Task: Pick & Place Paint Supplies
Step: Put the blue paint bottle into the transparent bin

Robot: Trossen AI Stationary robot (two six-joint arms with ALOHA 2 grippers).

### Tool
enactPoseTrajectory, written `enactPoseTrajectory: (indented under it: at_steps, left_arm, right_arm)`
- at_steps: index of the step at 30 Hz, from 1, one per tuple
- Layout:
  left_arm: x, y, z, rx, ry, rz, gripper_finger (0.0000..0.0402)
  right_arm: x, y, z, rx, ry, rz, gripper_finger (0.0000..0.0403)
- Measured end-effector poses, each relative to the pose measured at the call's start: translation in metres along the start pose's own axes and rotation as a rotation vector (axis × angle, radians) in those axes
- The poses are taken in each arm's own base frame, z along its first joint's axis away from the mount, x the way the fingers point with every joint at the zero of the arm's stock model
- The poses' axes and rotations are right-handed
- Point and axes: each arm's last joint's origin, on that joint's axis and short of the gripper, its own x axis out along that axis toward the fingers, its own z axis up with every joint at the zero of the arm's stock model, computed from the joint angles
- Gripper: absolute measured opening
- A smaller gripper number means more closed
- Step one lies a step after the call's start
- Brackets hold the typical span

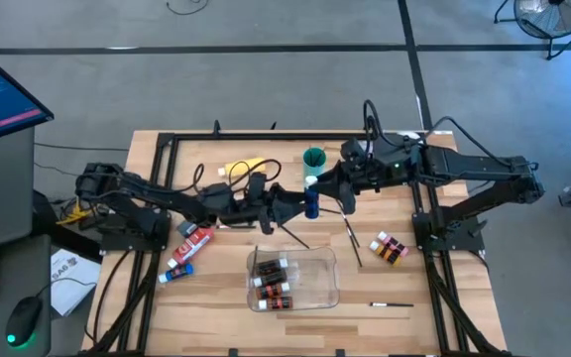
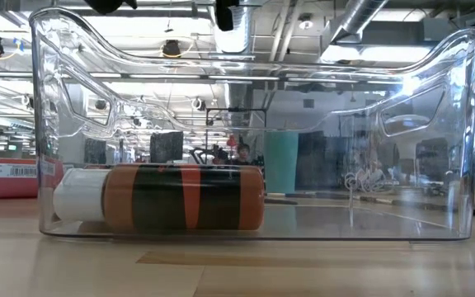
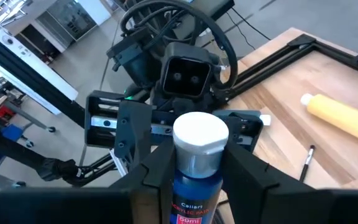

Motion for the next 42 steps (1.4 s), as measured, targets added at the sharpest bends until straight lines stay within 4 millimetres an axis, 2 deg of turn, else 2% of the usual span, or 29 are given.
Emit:
enactPoseTrajectory:
  at_steps: [4,12,21,27,36,42]
  left_arm:
    - [0.0000,0.0001,-0.0003,-0.002,0.005,-0.002,0.0237]
    - [0.0001,0.0005,-0.0003,-0.002,0.001,0.007,0.0206]
    - [0.0013,0.0052,0.0043,0.003,-0.024,0.030,0.0174]
    - [0.0013,0.0049,0.0044,0.003,-0.021,0.023,0.0137]
    - [0.0013,0.0049,0.0044,0.006,-0.020,0.022,0.0058]
    - [0.0011,0.0038,0.0038,0.004,-0.020,0.018,0.0043]
  right_arm:
    - [0.0001,0.0005,0.0015,0.000,-0.022,-0.004,0.0102]
    - [0.0002,0.0000,0.0062,0.004,-0.066,-0.003,0.0102]
    - [0.0090,0.0002,0.0043,0.003,-0.061,-0.001,0.0102]
    - [0.0090,0.0000,0.0046,0.003,-0.064,-0.002,0.0102]
    - [0.0089,-0.0001,0.0049,0.004,-0.065,-0.001,0.0103]
    - [0.0088,0.0003,0.0052,-0.006,-0.067,0.004,0.0119]
